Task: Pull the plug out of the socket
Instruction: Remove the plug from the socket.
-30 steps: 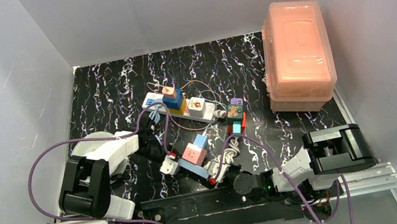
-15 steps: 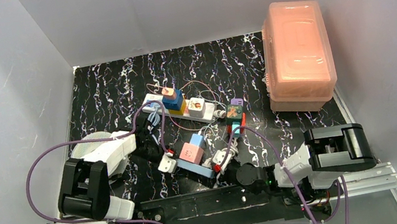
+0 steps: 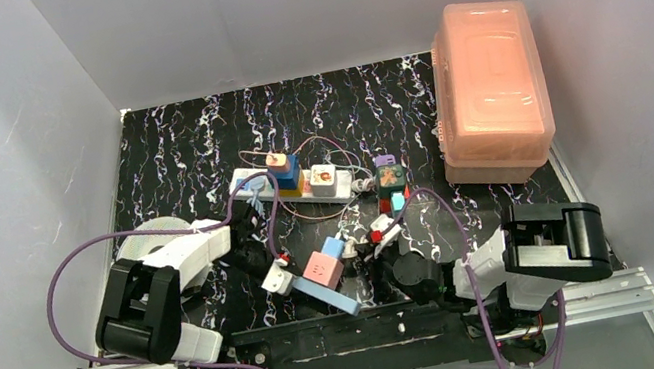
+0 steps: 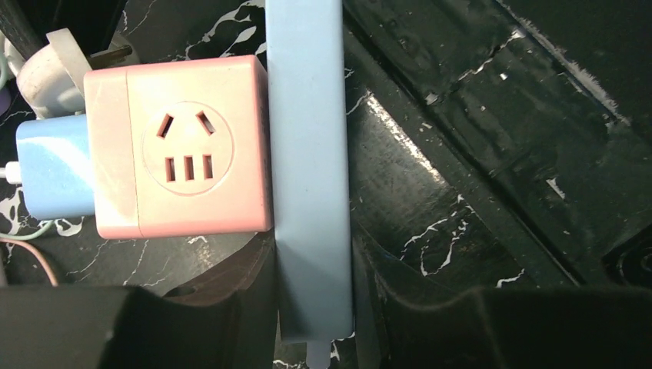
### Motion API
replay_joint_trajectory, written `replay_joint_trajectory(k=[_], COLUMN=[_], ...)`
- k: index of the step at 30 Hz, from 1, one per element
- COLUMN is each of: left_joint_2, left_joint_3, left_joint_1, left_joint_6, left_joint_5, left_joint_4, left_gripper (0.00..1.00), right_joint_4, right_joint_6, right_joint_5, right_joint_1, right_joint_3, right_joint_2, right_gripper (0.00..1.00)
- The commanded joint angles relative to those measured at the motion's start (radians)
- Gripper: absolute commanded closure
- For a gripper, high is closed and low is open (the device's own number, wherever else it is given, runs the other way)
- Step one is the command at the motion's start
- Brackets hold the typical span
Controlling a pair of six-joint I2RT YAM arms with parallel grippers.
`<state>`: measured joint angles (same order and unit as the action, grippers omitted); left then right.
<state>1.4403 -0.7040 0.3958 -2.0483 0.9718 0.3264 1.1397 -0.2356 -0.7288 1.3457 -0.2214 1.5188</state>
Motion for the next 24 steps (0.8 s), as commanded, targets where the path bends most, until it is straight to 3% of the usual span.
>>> replay_joint_trajectory(k=[1, 8, 13, 15, 19, 22, 24], left_joint_2=[-0.003, -0.008, -0.007, -0.011, -0.032, -0.062, -0.084], left_joint_3=[0.012, 0.004, 0.009, 0.005, 0.033, 0.045, 0.069], left_joint_1=[0.031, -0.014, -0.076, -0.098, -0.125, -0.132, -0.133], left_joint_6=[-0.666, -0.656, -0.651, -0.648, -0.653, -0.652, -0.654], left_joint_5=[0.187, 0.164, 0.169, 0.176, 0.18, 0.171, 0.163], left_joint_4=[0.197, 0.175, 0.096, 0.058, -0.055, -0.08, -0.118], left_gripper=[1.0, 1.0, 1.0, 1.0, 1.0, 1.0, 1.0], right_joint_4=[-0.018, -0.158, -0.591, -0.788, -1.008, -1.187, -1.224], right_joint_6=[-0.046, -0.112, -0.277, -0.392, -0.543, -0.607, -0.557], right_joint_5=[-0.064, -0.176, -0.299, -0.332, -0.388, -0.393, -0.358], right_joint_1=[-0.004, 0.081, 0.178, 0.202, 0.232, 0.232, 0.232], right_joint_3=[0.004, 0.076, 0.006, -0.029, -0.07, -0.108, -0.127], right_joint_2=[-0.033, -0.132, -0.226, -0.258, -0.356, -0.476, -0.578], right_gripper=[0.97, 0.97, 0.95, 0.87, 0.64, 0.56, 0.52])
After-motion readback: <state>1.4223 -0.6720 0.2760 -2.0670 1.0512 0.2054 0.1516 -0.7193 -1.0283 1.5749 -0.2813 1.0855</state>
